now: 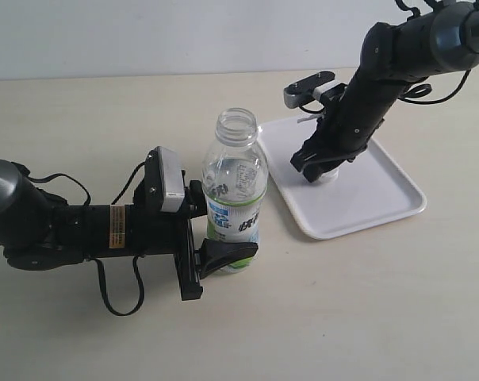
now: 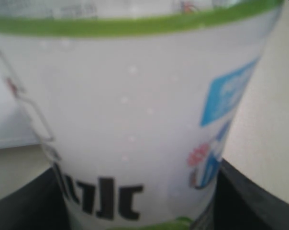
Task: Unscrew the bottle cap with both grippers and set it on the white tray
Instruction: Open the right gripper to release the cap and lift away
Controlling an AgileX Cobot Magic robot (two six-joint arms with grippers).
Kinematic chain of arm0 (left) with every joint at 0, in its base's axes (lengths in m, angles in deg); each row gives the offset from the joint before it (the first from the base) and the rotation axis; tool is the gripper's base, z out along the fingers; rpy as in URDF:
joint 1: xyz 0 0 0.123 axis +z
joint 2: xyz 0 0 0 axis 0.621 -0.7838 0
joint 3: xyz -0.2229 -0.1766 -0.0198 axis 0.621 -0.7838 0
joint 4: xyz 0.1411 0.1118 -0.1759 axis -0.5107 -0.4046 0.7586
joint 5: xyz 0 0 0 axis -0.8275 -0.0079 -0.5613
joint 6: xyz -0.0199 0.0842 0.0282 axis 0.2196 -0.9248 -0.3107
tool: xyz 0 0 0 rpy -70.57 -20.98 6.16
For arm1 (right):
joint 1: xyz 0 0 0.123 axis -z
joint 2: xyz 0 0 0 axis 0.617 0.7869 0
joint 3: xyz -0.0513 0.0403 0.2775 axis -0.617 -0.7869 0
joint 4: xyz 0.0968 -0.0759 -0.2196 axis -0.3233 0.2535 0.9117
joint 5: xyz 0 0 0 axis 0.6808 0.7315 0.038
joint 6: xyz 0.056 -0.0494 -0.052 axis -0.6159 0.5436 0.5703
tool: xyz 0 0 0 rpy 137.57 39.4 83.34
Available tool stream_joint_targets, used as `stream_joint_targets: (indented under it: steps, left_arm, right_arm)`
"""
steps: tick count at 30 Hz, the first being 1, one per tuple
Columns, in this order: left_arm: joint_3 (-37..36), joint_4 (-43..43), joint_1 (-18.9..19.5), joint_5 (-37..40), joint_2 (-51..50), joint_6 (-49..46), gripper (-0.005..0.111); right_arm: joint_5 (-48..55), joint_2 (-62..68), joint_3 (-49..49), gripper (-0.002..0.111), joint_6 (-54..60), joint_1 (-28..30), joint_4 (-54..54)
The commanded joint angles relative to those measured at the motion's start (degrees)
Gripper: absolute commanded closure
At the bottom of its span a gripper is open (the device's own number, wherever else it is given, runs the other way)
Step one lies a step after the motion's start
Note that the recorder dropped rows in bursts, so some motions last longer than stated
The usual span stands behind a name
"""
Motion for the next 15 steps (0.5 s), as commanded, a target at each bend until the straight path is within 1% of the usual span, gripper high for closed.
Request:
stream_joint_targets:
  steps: [1,4,6,9,15]
  left_arm:
    - [0.23,0.10,-0.36,-0.88,0.48,0.02,0.106]
    - [0.23,0.10,-0.36,-0.88,0.48,0.02,0.106]
    - [0.23,0.10,-0.36,-0.88,0.48,0.02,0.106]
    - [0.23,0.10,-0.36,-0.88,0.48,0.02,0.106]
    - [0.23,0.10,-0.36,-0.88,0.48,0.16,0.106]
  right_arm:
    - [-0.87,0.59,-0.30,0.108,-0.03,0.26,0.54]
    - [-0.87,0.61,-0.30,0.108,-0.03,0.26,0.54]
    - [-0.87,0.61,-0.30,0.105,-0.03,0.26,0.54]
    - [-0.87,0.51,-0.30,0.094,-0.03,0.26,0.54]
    - [-1.27,0.51,-0.30,0.065,-0.03,0.26,0.54]
